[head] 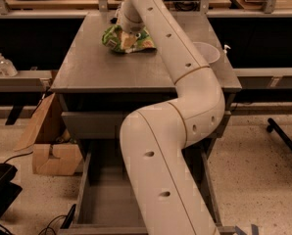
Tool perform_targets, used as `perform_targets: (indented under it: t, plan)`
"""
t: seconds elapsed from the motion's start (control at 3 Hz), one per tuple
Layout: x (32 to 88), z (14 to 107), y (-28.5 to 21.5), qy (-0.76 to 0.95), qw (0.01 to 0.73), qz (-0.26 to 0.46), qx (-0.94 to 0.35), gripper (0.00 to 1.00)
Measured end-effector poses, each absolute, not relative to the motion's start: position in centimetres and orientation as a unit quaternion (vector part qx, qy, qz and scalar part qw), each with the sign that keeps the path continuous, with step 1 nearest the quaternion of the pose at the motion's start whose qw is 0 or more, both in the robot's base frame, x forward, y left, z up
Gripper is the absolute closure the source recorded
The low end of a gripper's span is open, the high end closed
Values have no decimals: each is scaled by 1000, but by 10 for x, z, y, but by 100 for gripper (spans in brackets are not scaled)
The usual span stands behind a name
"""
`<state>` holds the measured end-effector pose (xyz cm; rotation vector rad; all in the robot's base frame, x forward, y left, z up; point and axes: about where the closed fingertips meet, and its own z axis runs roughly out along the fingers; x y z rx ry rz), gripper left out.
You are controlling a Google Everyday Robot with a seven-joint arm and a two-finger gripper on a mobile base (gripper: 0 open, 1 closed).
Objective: Place green rice chip bag into middle drawer
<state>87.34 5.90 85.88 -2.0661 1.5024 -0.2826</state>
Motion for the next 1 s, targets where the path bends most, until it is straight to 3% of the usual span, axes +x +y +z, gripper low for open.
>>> perform_targets:
  t: [0.33, 0.67, 1.0]
  plan:
    - [873, 857, 61, 561, 282, -101, -772, 91]
    - [872, 858, 61, 561, 283, -101, -772, 100]
    - [870, 850, 66, 561, 289, -80, -771, 100]
